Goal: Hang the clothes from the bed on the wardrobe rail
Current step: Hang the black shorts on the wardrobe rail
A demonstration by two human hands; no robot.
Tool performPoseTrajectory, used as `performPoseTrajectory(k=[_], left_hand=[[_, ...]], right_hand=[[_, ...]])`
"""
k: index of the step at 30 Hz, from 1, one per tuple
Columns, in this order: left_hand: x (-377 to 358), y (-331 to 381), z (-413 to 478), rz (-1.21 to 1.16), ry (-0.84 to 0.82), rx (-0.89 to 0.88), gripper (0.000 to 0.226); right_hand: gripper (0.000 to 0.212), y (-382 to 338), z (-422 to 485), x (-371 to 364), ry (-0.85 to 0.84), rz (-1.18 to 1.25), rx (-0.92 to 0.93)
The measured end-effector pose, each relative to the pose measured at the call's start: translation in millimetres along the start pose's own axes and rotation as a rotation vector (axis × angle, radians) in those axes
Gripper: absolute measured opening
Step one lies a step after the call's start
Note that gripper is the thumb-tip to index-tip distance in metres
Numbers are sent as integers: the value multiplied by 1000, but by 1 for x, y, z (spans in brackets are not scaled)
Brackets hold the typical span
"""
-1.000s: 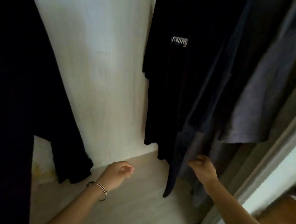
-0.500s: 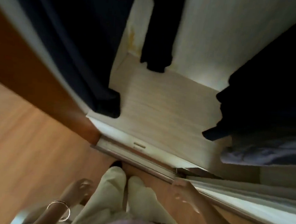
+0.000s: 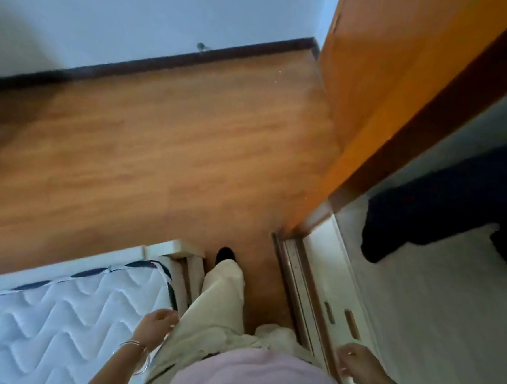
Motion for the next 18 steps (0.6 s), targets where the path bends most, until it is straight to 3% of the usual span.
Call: performPoseTrajectory(k=[11,15,18], left_hand=[[100,97,37,-251,116,-45,11],[115,113,49,-363,109,6,9],[122,124,68,-440,101,73,8]], right_hand=[[17,-334,19,15,-66,-259,400],[15,-401,36,37,-40,-337,408],[16,-438,59,60,-27,-409,303]])
Point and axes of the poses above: each hand's wrist, its own z-axis towards the middle knuckle, its own x-axis out of the back of the hand, y = z × x, the point moved 3 cm from there along z, towards the middle knuckle, and after that the axes turned 15 degrees about -y, right-handed, at the moved point
